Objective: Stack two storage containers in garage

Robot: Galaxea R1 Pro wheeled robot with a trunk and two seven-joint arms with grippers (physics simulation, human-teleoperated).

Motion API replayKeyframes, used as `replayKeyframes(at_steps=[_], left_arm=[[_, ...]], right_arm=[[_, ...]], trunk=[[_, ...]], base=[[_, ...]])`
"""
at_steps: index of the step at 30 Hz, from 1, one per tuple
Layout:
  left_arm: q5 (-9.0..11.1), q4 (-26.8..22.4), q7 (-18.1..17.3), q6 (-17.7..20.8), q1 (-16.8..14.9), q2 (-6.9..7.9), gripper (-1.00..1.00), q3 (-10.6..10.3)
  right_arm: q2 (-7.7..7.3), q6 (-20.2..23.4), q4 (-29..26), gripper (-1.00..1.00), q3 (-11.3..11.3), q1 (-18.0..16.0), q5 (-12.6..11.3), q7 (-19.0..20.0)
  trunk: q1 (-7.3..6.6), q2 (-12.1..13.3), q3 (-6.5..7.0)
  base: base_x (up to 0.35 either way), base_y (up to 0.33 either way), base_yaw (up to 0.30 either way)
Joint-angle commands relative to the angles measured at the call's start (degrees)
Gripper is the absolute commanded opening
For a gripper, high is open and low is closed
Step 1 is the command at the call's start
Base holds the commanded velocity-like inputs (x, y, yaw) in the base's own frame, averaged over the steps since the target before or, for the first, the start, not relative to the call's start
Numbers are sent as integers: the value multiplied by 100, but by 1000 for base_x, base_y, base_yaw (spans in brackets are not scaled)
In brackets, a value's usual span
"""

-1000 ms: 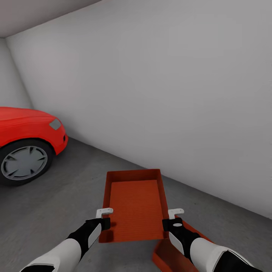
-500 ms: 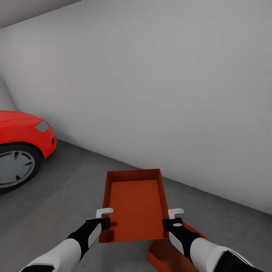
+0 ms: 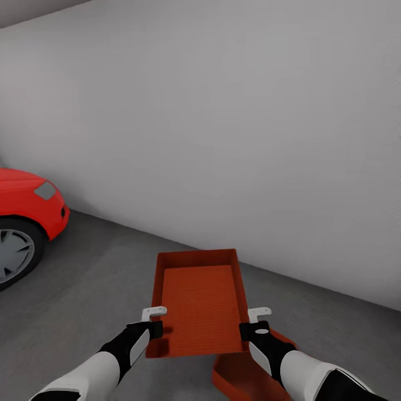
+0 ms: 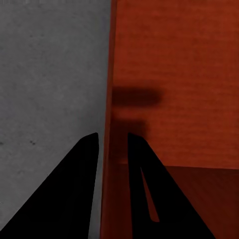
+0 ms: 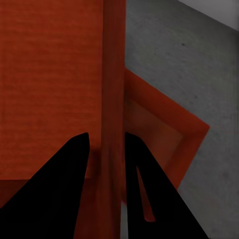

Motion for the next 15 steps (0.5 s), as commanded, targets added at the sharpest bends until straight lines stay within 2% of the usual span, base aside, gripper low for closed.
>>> replayKeyframes(at_steps=[1, 11, 15], left_arm=[[91, -41, 81, 31, -4, 6, -100, -21], [89, -44, 82, 31, -4, 6, -100, -21], [86, -44, 88, 31, -4, 6, -100, -21]], right_arm=[[-14, 19, 120, -100, -143, -3, -133, -82], [-22, -2, 120, -100, -143, -3, -133, -82], [-17, 5, 120, -100, -143, -3, -133, -82]], trunk=[[5, -13, -12], [5, -13, -12], [5, -13, -12]], base=[[172, 195, -36], [226, 229, -7], [153, 139, -145]])
